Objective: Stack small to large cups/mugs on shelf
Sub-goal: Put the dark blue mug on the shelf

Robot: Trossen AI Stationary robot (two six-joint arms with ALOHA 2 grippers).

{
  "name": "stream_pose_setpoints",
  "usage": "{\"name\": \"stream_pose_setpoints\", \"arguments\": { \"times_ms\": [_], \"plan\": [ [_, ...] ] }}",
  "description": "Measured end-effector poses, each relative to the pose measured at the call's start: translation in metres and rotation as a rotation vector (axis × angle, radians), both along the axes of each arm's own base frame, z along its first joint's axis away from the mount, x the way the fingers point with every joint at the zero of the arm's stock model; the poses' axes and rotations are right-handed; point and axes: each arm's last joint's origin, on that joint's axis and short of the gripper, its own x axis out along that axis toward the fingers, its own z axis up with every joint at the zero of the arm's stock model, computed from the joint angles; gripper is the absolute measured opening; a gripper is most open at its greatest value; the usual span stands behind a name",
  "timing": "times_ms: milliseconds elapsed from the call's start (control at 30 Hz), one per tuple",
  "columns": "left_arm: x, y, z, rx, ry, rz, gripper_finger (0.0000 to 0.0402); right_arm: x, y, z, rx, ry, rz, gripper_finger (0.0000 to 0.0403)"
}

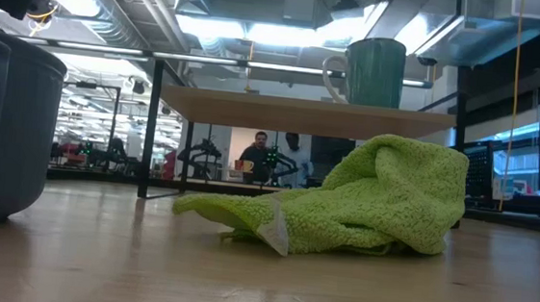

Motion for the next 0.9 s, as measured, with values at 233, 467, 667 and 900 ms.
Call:
{"name": "stream_pose_setpoints", "arguments": {
  "times_ms": [233, 467, 667, 900],
  "plan": [
    [0.008, 0.003, 0.005, -0.077, -0.017, 0.058, 0.0016, -0.009, -0.002, 0.009, -0.041, -0.023, -0.040, 0.0142],
    [0.018, 0.015, 0.050, -0.116, -0.045, 0.068, 0.0012, -0.044, -0.008, 0.037, -0.083, -0.063, -0.119, 0.0142],
    [0.018, 0.043, 0.118, -0.093, -0.040, 0.151, 0.0012, -0.083, -0.012, 0.052, -0.111, -0.024, -0.251, 0.0142],
    [0.059, 0.077, 0.189, -0.076, -0.288, 0.246, 0.0012, -0.106, 0.002, 0.047, -0.207, 0.092, -0.352, 0.0142]
  ]
}}
